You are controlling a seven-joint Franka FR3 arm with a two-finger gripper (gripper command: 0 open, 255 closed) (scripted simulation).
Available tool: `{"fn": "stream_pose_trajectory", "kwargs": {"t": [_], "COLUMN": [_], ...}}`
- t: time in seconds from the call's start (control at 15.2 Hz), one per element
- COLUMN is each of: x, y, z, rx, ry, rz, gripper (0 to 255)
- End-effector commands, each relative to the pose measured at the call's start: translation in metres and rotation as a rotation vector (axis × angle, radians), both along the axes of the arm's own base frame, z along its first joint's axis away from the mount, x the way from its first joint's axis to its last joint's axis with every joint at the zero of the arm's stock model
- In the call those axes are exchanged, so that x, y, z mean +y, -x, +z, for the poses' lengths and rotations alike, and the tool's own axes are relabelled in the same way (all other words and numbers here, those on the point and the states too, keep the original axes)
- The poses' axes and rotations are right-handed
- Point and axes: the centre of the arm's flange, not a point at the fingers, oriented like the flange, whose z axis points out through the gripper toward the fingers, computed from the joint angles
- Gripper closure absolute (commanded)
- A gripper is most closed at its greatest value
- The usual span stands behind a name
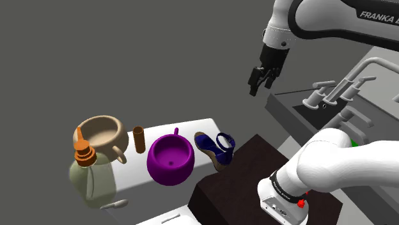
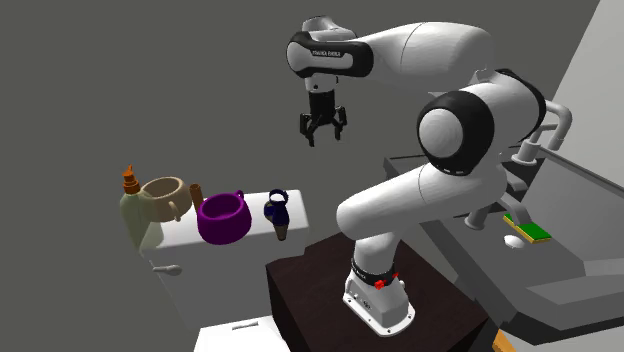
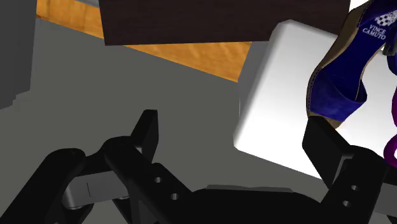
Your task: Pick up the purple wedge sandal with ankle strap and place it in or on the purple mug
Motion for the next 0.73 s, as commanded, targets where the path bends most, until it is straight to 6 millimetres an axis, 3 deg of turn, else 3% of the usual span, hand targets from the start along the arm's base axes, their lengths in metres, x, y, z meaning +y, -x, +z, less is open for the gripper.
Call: {"fn": "stream_pose_trajectory", "kwargs": {"t": [0.0, 0.66], "x": [0.000, 0.101], "y": [0.000, -0.025], "z": [0.000, -0.094], "rx": [0.000, 0.122], "ry": [0.000, 0.040], "rz": [0.000, -0.038], "gripper": [0, 0]}}
